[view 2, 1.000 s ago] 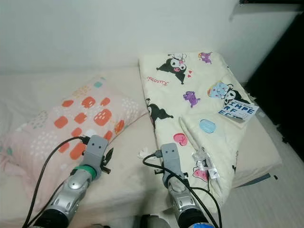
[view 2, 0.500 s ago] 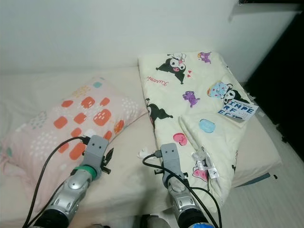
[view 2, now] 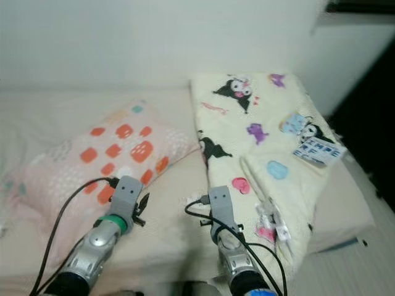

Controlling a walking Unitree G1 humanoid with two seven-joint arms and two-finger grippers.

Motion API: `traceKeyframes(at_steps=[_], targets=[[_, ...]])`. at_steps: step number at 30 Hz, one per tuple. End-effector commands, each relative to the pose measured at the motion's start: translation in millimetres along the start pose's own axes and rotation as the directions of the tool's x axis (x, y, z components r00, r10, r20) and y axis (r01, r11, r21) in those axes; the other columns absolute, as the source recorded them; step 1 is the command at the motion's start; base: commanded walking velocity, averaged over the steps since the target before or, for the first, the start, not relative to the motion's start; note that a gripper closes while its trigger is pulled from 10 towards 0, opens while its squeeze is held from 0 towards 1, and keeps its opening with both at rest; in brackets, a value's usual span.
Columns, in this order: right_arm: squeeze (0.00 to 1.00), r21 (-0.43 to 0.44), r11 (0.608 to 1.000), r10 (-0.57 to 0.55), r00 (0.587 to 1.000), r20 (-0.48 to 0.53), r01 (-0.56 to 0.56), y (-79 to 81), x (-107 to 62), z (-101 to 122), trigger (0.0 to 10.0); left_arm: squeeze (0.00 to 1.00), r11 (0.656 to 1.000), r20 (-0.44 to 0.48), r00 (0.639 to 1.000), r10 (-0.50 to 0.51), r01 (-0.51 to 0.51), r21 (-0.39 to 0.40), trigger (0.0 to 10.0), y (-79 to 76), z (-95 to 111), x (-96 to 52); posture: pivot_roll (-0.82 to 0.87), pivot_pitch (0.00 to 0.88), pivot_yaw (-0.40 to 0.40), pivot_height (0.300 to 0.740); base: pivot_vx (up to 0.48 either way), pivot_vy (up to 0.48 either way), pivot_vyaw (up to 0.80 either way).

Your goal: Clean up the room

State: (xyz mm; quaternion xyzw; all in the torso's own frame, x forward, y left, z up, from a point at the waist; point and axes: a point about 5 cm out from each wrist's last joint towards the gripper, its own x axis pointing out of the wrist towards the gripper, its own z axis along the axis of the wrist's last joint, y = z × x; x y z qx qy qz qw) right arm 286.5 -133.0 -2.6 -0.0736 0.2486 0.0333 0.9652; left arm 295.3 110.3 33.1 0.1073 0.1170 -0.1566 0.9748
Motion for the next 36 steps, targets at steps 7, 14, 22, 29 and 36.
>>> traceKeyframes(at_steps=[7, 14, 22, 29, 36], targets=[[0.0, 0.0, 1.0, 0.004, 1.0, -0.027, -0.004, 1.2, -1.5, -6.9, 10.0, 0.0, 1.0, -0.04, 0.999, -0.01, 0.009, -0.005, 10.0, -1.9, -8.9, -3.1, -0.02, 0.084, 0.004, 0.74, 0.0, 0.0, 0.8], [0.0, 0.001, 1.0, 0.003, 1.0, -0.028, -0.003, 0.7, -1.4, -6.8, 10.0, 0.0, 1.0, -0.043, 0.999, -0.014, 0.013, -0.007, 10.0, -1.9, -9.0, -3.0, -0.02, 0.088, 0.004, 0.74, 0.0, 0.0, 0.8], [0.0, 0.003, 1.0, 0.002, 1.0, -0.029, -0.001, 0.6, -1.2, -6.7, 10.0, 0.0, 1.0, -0.044, 0.999, -0.018, 0.018, -0.01, 10.0, -2.0, -8.9, -3.0, -0.02, 0.091, 0.004, 0.74, 0.0, 0.0, 0.8], [0.0, 0.004, 1.0, 0.0, 1.0, -0.029, 0.0, 0.7, -1.2, -6.7, 10.0, 0.0, 1.0, -0.046, 0.999, -0.02, 0.02, -0.008, 10.0, -1.7, -9.2, -3.1, -0.02, 0.091, 0.007, 0.74, 0.0, 0.0, 0.8], [0.0, 0.007, 1.0, -0.001, 1.0, -0.029, 0.001, 0.7, -1.0, -6.5, 10.0, 0.0, 1.0, -0.045, 0.999, -0.023, 0.023, -0.01, 10.0, -1.6, -9.0, -2.8, -0.02, 0.091, 0.008, 0.74, 0.0, 0.0, 0.8]])
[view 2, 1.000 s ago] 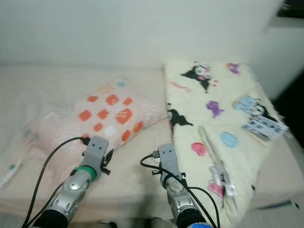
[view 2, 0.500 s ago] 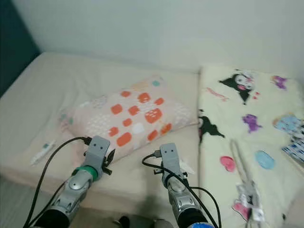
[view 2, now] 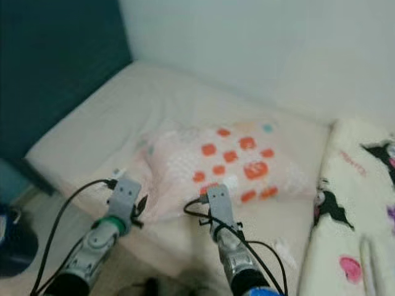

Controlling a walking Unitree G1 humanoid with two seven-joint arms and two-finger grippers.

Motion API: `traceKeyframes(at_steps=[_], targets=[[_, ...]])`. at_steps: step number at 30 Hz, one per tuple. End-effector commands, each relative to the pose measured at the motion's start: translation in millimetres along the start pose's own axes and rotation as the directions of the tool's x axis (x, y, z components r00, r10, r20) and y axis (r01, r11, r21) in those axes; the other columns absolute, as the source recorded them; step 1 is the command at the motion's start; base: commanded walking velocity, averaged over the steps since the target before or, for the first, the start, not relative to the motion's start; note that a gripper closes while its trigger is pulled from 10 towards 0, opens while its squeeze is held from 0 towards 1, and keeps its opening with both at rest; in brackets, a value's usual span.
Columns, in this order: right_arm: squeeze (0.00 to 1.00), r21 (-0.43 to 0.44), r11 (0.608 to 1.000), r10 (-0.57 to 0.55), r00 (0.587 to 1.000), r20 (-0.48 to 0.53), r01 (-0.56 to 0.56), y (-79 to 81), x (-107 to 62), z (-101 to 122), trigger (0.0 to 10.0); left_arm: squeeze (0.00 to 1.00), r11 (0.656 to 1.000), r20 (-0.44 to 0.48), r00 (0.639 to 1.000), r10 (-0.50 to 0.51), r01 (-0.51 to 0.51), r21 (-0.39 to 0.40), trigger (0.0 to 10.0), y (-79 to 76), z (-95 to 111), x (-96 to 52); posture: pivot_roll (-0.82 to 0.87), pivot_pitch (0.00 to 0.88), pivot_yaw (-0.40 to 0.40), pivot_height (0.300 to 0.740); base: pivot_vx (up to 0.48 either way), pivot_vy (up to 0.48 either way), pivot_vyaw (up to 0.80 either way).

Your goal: Clean up the room

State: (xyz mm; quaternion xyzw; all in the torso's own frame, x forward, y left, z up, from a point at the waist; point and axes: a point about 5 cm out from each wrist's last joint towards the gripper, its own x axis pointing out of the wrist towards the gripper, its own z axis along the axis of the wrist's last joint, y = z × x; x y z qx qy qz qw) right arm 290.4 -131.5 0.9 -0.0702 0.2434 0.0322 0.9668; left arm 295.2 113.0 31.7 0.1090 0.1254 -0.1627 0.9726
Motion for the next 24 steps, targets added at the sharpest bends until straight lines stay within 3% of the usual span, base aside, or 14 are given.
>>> traceKeyframes(at_steps=[1, 3, 15, 24], targets=[[0.0, 0.0, 1.0, -0.001, 0.999, -0.041, 0.001, 0.0, -2.8, -11.6, 10.0, 0.0, 1.0, -0.029, 1.0, -0.012, 0.011, -0.013, 10.0, -4.0, -7.0, -2.1, -0.02, 0.092, 0.008, 0.74, 0.0, 0.0, 0.8], [0.0, 0.0, 1.0, -0.001, 0.999, -0.042, 0.001, -0.1, -2.7, -11.5, 10.0, 0.0, 1.0, -0.029, 0.999, -0.013, 0.013, -0.013, 10.0, -4.0, -7.0, -2.2, -0.02, 0.092, 0.008, 0.74, 0.0, 0.0, 0.8], [0.0, 0.038, 0.999, -0.02, 0.999, -0.038, 0.022, -2.6, -3.0, -11.6, 10.0, 0.0, 0.999, -0.046, 0.998, -0.046, 0.046, -0.001, 10.0, -7.4, -8.7, -2.0, -0.02, 0.091, 0.015, 0.74, 0.0, 0.0, 0.0], [0.0, 0.042, 0.999, -0.024, 0.999, -0.035, 0.025, -3.3, -3.3, -12.0, 10.0, 0.0, 0.998, -0.076, 0.997, -0.031, 0.026, -0.057, 10.0, -7.3, -11.5, -1.4, -0.02, 0.087, 0.014, 0.74, 0.0, 0.0, 0.0]])
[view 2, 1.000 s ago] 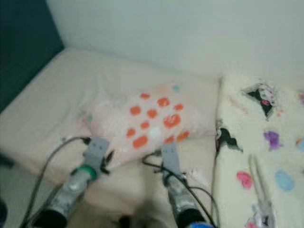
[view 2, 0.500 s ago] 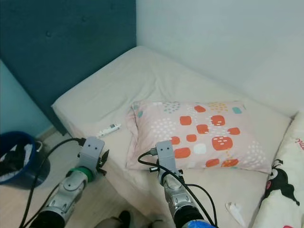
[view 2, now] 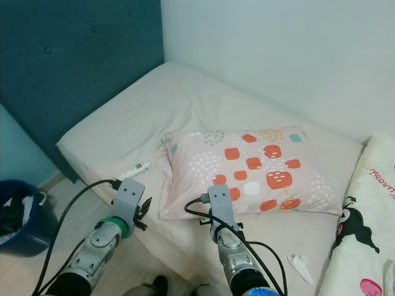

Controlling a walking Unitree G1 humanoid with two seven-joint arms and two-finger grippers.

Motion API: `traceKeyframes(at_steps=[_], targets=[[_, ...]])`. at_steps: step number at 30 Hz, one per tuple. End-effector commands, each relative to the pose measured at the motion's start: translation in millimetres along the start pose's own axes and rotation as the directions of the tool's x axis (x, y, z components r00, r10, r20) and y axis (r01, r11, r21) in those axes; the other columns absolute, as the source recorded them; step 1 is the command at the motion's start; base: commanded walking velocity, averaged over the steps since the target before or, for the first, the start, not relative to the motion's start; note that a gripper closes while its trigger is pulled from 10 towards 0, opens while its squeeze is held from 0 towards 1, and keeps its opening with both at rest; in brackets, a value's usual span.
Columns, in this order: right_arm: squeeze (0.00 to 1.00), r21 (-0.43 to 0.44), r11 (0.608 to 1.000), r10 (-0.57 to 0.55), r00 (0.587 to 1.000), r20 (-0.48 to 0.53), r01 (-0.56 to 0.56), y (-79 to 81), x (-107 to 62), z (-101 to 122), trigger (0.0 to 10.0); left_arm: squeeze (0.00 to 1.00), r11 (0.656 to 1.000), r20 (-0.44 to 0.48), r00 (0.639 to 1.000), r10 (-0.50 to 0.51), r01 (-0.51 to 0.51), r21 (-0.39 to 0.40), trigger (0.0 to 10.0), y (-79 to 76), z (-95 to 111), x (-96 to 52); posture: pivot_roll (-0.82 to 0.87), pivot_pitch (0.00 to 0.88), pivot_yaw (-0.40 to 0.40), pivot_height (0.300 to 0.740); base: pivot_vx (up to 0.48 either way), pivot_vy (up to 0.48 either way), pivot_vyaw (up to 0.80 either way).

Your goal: Clean up the room

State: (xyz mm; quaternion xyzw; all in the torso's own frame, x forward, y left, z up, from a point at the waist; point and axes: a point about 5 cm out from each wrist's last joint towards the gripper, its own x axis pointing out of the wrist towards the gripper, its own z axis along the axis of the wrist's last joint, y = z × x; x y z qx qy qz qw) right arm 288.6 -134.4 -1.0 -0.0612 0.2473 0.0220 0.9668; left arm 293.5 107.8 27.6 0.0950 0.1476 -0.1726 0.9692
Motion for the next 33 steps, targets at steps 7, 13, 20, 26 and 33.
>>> traceKeyframes(at_steps=[7, 13, 20, 26, 33], targets=[[0.0, 0.02, 1.0, -0.008, 1.0, -0.02, 0.008, -0.3, -2.8, -9.0, 10.0, 0.0, 0.999, -0.053, 0.998, 0.019, -0.021, -0.048, 10.0, 0.8, -9.8, -2.0, -0.02, 0.083, 0.014, 0.74, -0.132, 0.0, 0.0], [0.0, 0.02, 1.0, -0.005, 1.0, -0.018, 0.005, 0.5, -3.0, -9.0, 10.0, 0.0, 0.999, -0.055, 0.998, 0.016, -0.019, -0.046, 10.0, 0.3, -10.3, -2.3, -0.02, 0.076, 0.012, 0.74, -0.307, 0.0, 0.0], [0.0, 0.02, 1.0, -0.002, 1.0, -0.017, 0.002, 1.6, -2.8, -8.4, 10.0, 0.0, 0.999, -0.055, 0.998, 0.015, -0.017, -0.046, 10.0, 0.2, -10.4, -2.5, -0.02, 0.07, 0.012, 0.74, -0.304, 0.0, 0.0], [0.0, 0.02, 1.0, 0.0, 1.0, -0.019, 0.001, 2.5, -2.6, -8.2, 10.0, 0.0, 0.999, -0.052, 0.999, 0.016, -0.018, -0.037, 10.0, 1.1, -9.6, -2.5, -0.02, 0.073, 0.013, 0.74, -0.185, 0.0, 0.0], [0.0, 0.023, 1.0, -0.001, 1.0, -0.022, 0.002, 2.6, -2.5, -8.4, 10.0, 0.0, 1.0, -0.058, 0.998, 0.006, -0.007, -0.014, 10.0, 0.7, -9.9, -2.4, -0.02, 0.077, 0.014, 0.74, 0.0, 0.0, 0.0]])
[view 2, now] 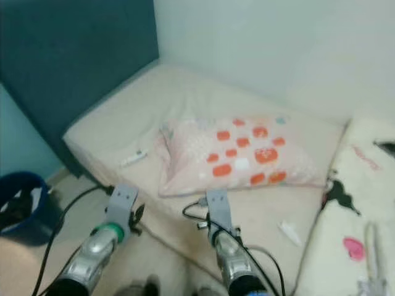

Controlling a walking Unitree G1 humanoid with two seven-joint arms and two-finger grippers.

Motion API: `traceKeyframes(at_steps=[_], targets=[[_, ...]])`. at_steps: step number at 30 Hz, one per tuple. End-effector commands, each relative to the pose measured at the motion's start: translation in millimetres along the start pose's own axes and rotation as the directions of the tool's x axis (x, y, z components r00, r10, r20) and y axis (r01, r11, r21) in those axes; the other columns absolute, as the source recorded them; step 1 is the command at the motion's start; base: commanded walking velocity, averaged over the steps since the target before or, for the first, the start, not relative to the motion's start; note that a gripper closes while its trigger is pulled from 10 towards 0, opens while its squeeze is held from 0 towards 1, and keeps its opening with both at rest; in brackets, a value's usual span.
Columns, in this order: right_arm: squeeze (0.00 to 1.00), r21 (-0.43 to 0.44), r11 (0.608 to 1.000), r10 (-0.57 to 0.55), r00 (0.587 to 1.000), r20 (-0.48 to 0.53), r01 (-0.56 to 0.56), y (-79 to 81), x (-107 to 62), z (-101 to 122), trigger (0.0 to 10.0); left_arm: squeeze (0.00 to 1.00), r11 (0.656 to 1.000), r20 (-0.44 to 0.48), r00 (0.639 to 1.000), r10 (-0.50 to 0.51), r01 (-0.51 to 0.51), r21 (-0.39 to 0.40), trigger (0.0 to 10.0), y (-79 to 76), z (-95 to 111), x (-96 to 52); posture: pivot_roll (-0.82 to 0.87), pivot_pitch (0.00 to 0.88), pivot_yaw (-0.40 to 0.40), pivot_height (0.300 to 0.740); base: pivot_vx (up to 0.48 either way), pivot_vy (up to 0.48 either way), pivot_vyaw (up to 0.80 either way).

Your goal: Clean up the room

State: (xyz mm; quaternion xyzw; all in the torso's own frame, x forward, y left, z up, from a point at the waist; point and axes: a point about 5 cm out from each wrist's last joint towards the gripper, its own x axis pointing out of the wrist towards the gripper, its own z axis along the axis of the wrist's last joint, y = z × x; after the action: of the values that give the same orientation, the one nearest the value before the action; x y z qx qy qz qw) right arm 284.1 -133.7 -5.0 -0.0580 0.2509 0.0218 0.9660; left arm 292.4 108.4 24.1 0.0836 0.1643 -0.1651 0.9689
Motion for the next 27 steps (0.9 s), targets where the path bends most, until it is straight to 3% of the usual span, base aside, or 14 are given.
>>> traceKeyframes(at_steps=[1, 27], targets=[[0.0, 0.019, 1.0, -0.004, 1.0, -0.016, 0.004, 0.9, -0.4, -3.0, 10.0, 0.0, 1.0, -0.028, 1.0, -0.002, 0.003, 0.021, 10.0, 1.3, -5.9, -2.0, -0.02, 0.081, 0.015, 0.74, 0.0, 0.0, 0.0], [0.0, 0.036, 0.999, -0.011, 1.0, -0.022, 0.012, -0.4, -0.4, -3.3, 10.0, 0.0, 0.998, -0.048, 0.999, -0.012, 0.015, 0.064, 10.0, 2.2, -5.3, -0.4, -0.02, 0.097, 0.018, 0.74, 0.0, 0.0, 0.0]])
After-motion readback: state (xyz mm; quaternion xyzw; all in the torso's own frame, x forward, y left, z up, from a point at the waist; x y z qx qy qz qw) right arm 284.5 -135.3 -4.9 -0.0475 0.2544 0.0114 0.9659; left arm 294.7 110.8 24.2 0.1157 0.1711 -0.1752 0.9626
